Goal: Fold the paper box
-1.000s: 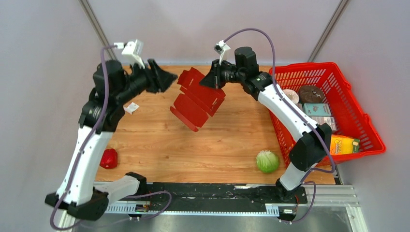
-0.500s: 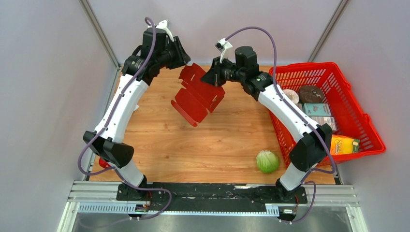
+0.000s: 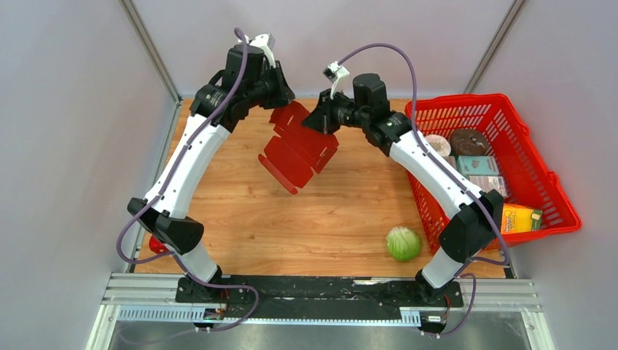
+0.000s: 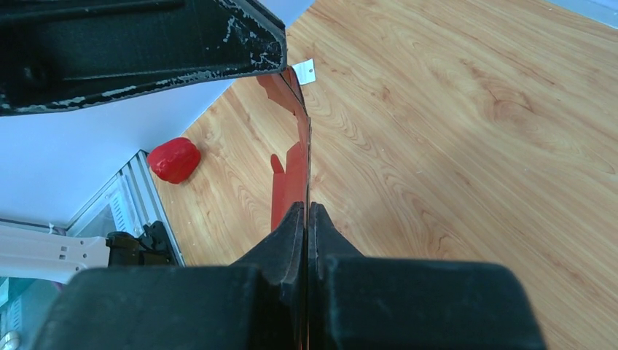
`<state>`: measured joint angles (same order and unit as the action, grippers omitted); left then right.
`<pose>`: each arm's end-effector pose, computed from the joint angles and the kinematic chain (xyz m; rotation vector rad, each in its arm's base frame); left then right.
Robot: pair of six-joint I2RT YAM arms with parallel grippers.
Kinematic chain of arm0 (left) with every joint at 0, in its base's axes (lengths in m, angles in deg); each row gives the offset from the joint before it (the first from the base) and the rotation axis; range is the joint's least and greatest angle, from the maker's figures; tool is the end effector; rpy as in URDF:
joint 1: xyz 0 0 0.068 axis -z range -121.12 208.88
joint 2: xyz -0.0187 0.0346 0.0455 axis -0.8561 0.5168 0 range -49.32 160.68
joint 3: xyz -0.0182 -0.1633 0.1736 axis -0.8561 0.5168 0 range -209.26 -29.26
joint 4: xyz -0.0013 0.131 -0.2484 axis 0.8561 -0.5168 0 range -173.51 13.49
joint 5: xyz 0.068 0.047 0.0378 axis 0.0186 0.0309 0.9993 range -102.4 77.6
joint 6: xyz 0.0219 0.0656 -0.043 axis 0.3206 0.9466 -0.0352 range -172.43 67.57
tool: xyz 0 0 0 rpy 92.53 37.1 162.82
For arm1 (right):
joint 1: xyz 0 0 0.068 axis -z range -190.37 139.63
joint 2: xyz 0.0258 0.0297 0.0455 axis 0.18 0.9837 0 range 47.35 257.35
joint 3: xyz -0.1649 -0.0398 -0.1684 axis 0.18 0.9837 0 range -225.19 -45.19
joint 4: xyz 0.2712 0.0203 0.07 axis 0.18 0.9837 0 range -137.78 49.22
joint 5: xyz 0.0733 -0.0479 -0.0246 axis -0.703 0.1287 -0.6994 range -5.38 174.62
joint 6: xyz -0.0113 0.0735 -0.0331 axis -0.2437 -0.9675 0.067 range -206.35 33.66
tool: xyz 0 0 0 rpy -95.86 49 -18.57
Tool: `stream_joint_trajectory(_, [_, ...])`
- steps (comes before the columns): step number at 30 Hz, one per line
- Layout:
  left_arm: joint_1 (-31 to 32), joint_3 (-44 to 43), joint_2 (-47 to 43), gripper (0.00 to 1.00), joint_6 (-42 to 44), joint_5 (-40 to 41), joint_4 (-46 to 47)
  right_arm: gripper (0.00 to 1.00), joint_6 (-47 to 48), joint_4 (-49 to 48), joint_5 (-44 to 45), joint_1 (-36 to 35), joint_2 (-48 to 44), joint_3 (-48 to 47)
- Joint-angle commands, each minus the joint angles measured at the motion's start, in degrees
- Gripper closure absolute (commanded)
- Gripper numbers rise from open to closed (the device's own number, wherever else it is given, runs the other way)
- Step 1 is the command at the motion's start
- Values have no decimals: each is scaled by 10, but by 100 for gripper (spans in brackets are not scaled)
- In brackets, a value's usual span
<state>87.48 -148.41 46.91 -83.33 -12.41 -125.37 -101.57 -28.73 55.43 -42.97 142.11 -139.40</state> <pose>0.3477 -0.1896 0.4365 -0.0418 2.0859 -0.6478 0.3462 0.2621 0.3535 -0.6573 1.8988 1.0355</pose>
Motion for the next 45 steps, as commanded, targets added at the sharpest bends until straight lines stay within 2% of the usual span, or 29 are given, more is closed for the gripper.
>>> stream_joint_trajectory(1, [15,-6,-8,78,13,-22,4,100,-8,-41,18,-4,-36,-1])
stream_joint_trajectory(4, [30,29,-30,78,-1,-44,38,100,-24,-51,19,-4,-41,3])
stream_joint_trajectory(8, [34,140,-68,78,-54,-93,130,100,-53,-101,-18,-5,-58,34])
stream_joint_trajectory(16, [33,196,-81,76,-78,-166,206,100,-77,-141,-20,2,-56,35])
stream_joint_trajectory(19, [33,185,-90,76,-66,-147,181,100,-78,-134,-21,8,-59,44])
stream_joint_trajectory(22, [28,210,-154,66,-22,-100,179,100,-86,-125,-44,31,-63,51])
stream_joint_trajectory(25, [5,281,-233,66,4,-78,172,100,-117,-148,-82,52,-83,82])
stream_joint_trajectory(28, [-50,349,-305,69,-22,-89,177,100,-156,-178,-136,65,-97,99])
stream_joint_trajectory(31, [-110,442,-350,72,-68,-118,191,100,-161,-184,-147,65,-121,118])
stream_joint_trajectory(34, [-139,451,-341,74,-93,-170,199,100,-161,-185,-154,68,-129,123])
stream_joint_trajectory(37, [-139,436,-309,78,-98,-248,235,100,-162,-185,-159,69,-128,122])
stream_joint_trajectory(40, [-132,434,-303,80,-101,-256,261,100,-165,-185,-159,69,-128,119])
stream_joint_trajectory(45, [-123,431,-294,75,-93,-241,251,100,-176,-214,-173,69,-128,123])
